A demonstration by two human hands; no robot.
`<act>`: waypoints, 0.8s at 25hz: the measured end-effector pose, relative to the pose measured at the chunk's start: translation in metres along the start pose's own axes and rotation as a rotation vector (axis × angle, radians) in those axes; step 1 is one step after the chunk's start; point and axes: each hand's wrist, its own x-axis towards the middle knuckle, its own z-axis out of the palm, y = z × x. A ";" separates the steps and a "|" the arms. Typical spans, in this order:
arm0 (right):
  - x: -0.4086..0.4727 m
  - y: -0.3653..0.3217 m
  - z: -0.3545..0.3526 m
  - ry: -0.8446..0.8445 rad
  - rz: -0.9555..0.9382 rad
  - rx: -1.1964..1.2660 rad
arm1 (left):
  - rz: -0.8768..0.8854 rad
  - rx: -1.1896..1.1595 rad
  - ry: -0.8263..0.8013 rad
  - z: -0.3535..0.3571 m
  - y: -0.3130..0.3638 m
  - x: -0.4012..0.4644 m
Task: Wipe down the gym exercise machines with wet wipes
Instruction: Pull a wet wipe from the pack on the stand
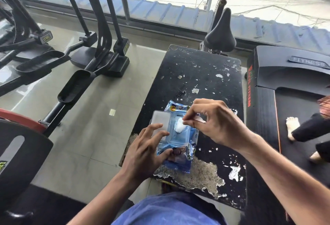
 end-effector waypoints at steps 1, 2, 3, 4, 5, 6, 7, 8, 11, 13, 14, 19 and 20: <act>0.000 -0.004 -0.003 0.044 0.017 0.070 | 0.000 0.001 0.002 0.000 0.001 0.000; -0.001 -0.007 -0.007 0.085 0.038 0.125 | 0.000 0.003 0.006 0.000 0.001 0.000; -0.002 -0.010 -0.009 0.121 0.064 0.169 | -0.001 0.003 0.009 0.000 0.001 0.000; -0.002 -0.013 -0.011 0.149 0.089 0.208 | 0.000 -0.001 0.012 0.000 0.002 0.000; -0.002 -0.015 -0.014 0.165 0.099 0.241 | 0.003 -0.003 0.015 0.000 0.002 0.001; -0.002 -0.017 -0.016 0.172 0.088 0.255 | 0.006 -0.003 0.016 0.000 0.003 0.001; -0.001 -0.017 -0.019 0.165 0.060 0.229 | 0.010 -0.002 0.015 -0.001 0.003 0.001; 0.001 -0.016 -0.021 0.138 0.018 0.158 | 0.013 0.001 0.013 -0.001 0.003 0.001; 0.006 -0.008 -0.020 -0.037 -0.111 -0.113 | 0.021 0.008 0.004 0.000 0.002 0.002; 0.008 -0.004 -0.019 -0.131 -0.117 -0.198 | 0.026 0.000 0.006 0.000 0.001 0.002; 0.010 -0.005 -0.020 -0.140 -0.119 -0.213 | 0.028 -0.002 0.008 0.000 0.001 0.002; 0.021 -0.025 -0.039 0.182 -0.213 -0.072 | 0.029 -0.019 0.005 -0.002 0.003 0.003; 0.022 -0.029 -0.042 0.258 -0.216 -0.035 | 0.033 -0.025 0.005 -0.002 0.004 0.003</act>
